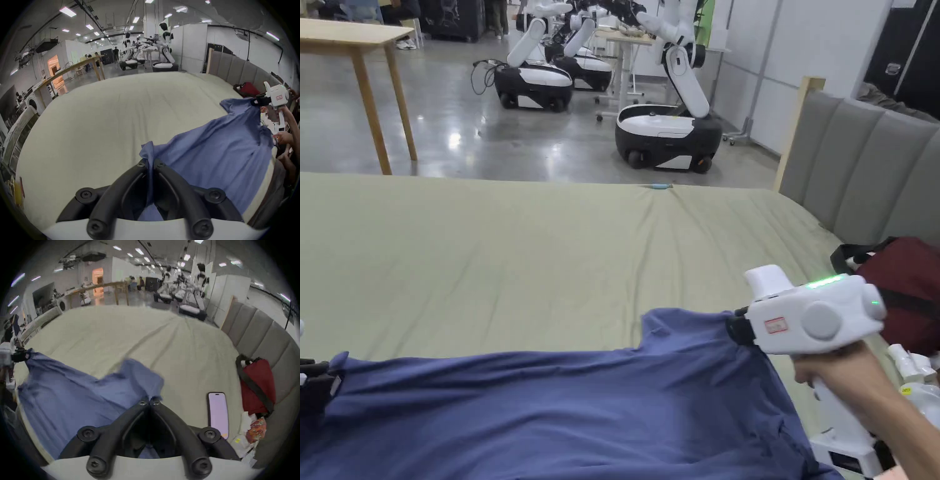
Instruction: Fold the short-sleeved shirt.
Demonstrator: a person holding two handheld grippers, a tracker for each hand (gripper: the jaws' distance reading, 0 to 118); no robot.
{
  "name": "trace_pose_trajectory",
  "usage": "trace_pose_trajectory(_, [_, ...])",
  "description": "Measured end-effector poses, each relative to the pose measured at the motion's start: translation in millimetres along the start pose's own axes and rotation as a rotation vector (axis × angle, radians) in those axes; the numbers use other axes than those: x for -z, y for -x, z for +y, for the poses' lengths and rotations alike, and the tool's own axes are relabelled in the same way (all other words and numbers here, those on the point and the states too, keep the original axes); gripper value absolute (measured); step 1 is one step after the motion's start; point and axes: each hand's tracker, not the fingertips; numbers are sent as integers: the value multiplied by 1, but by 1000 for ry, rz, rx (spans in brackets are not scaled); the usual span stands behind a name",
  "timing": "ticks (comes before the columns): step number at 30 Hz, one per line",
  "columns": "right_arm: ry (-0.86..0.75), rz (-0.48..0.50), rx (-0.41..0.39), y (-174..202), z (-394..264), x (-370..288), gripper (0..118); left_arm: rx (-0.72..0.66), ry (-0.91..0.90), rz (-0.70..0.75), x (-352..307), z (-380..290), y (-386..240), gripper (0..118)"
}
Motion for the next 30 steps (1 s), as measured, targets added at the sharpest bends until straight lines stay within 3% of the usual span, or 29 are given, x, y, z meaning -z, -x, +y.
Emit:
trace_pose_trajectory(7, [-149,47,-14,15,-58,-111,1,-44,-77,-38,-89,-53,-1,4])
trace_pose_trajectory(12, [-201,119,4,20,-111,-149,1,-67,-83,-65,-119,-104,-2,4])
trace_pose_trajectory(14, [-151,141,36,21,-132,-150,1,-98,-49,-86,-118,-120,-2,4])
trace_pose_trajectory(20, [89,70,23,30,-172,-117,1,-61,69,-63,-95,-147,-15,4])
trace_pose_trajectory(24, [235,-1,-61,36,-187,-86,2,-46,124,-56,-82,-152,-20,4])
trace_pose_trajectory(27, [214,-34,-97,47,-186,-75,2,-42,131,-42,-77,-154,-22,4])
trace_pose_trajectory(30, [210,-45,-80,44,-185,-75,3,-21,135,-26,-72,-154,-26,4])
